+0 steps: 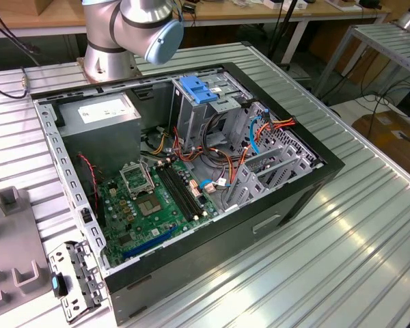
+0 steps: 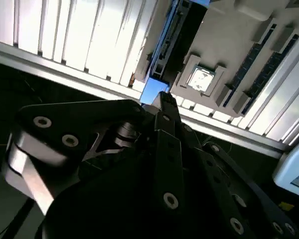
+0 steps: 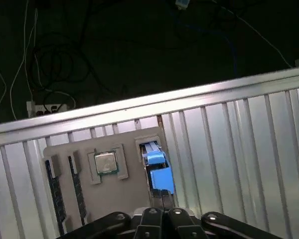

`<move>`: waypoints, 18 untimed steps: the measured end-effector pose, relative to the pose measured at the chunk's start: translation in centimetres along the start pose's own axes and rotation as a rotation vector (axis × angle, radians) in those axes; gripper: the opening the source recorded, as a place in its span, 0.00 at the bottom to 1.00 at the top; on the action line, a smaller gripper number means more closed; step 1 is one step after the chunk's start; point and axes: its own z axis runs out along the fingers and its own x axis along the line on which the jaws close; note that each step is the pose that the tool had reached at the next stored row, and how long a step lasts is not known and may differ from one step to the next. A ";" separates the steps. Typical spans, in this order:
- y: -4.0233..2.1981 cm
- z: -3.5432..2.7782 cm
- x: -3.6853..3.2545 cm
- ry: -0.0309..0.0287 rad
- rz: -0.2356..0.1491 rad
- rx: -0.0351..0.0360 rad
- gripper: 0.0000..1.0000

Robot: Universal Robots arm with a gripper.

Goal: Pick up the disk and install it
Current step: 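Pick up the disk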

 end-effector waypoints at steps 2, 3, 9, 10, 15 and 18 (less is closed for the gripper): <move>-0.01 1.55 0.80 -0.0072 -0.027 -0.0200 0.60; 0.13 2.92 0.38 -0.0103 -0.052 -0.0260 0.66; 0.42 4.03 0.26 -0.0169 -0.122 -0.0288 0.66; 0.44 4.41 0.28 -0.0171 -0.131 -0.0293 0.66; 0.48 5.39 0.41 -0.0170 -0.133 -0.0312 0.65; 0.48 5.56 0.48 -0.0169 -0.133 -0.0314 0.51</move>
